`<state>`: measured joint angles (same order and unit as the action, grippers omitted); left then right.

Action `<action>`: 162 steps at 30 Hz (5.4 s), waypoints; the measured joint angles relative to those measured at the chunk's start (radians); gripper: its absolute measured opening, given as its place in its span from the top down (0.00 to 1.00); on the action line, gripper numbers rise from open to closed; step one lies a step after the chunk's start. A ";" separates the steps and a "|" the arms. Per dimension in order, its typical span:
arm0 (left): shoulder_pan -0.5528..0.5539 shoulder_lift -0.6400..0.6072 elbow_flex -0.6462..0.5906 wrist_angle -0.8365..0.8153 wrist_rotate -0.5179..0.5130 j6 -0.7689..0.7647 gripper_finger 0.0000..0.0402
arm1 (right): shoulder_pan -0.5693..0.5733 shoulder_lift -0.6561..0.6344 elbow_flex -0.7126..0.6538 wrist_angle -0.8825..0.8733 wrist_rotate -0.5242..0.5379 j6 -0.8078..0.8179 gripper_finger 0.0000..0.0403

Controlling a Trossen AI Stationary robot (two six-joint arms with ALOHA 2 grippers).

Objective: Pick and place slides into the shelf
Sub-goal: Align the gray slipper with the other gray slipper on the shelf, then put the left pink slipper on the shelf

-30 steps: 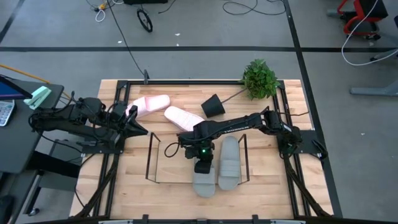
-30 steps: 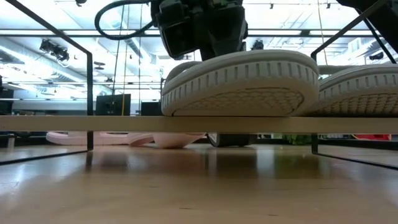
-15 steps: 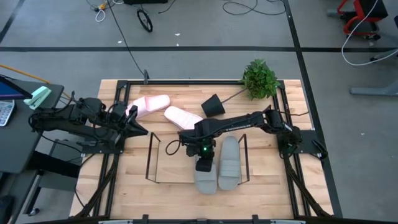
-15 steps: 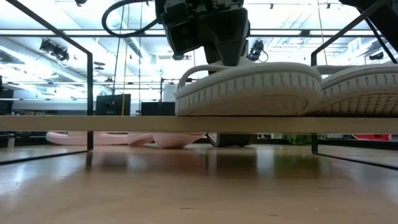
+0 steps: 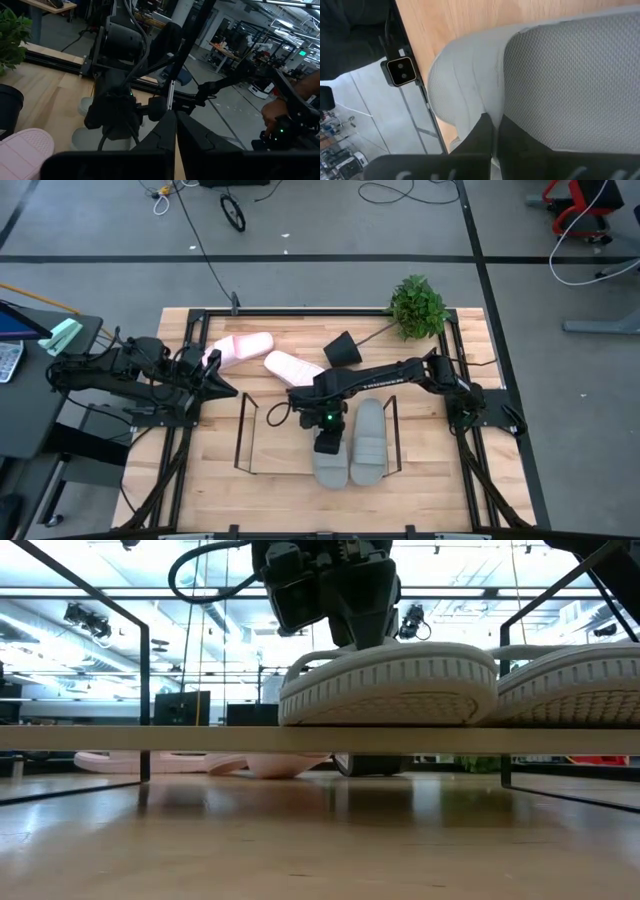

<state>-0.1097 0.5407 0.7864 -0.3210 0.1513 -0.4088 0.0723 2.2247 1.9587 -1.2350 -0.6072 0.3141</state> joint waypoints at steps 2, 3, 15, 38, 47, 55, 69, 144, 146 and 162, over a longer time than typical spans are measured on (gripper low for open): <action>0.000 0.000 0.000 0.000 0.000 0.000 0.95 | 0.000 -0.005 0.000 -0.002 0.007 0.001 0.98; 0.000 0.000 0.000 0.000 0.000 0.000 0.95 | -0.003 -0.010 0.000 -0.011 0.008 0.003 0.98; 0.000 0.002 0.000 -0.008 0.000 0.000 0.92 | -0.001 -0.030 0.000 -0.024 0.024 0.018 0.98; 0.000 0.002 0.000 -0.009 0.000 0.003 0.94 | 0.006 -0.029 0.000 -0.006 -0.009 0.026 0.95; 0.000 0.002 0.000 -0.010 0.000 0.004 0.94 | 0.021 -0.029 0.000 -0.007 0.001 0.026 0.89; 0.000 0.002 0.000 -0.010 0.000 0.005 0.92 | 0.028 -0.028 0.000 -0.006 0.039 0.027 0.81; 0.000 0.002 0.000 -0.018 0.000 0.004 0.94 | 0.028 -0.028 0.000 -0.030 0.060 0.033 0.72; 0.424 0.325 -0.001 0.096 -0.090 0.273 0.93 | -0.161 -0.567 0.000 -0.184 0.781 0.316 0.68; 0.449 0.351 -0.001 0.104 -0.054 0.275 0.94 | -0.176 -0.567 0.000 -0.197 0.782 0.322 0.68; 0.558 0.462 -0.001 0.275 0.094 0.063 0.92 | -0.326 -0.566 0.000 -0.216 0.783 0.162 0.68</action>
<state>0.4483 1.0031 0.7856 -0.0459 0.2453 -0.3457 -0.2532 1.6585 1.9583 -1.4508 0.1761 0.4765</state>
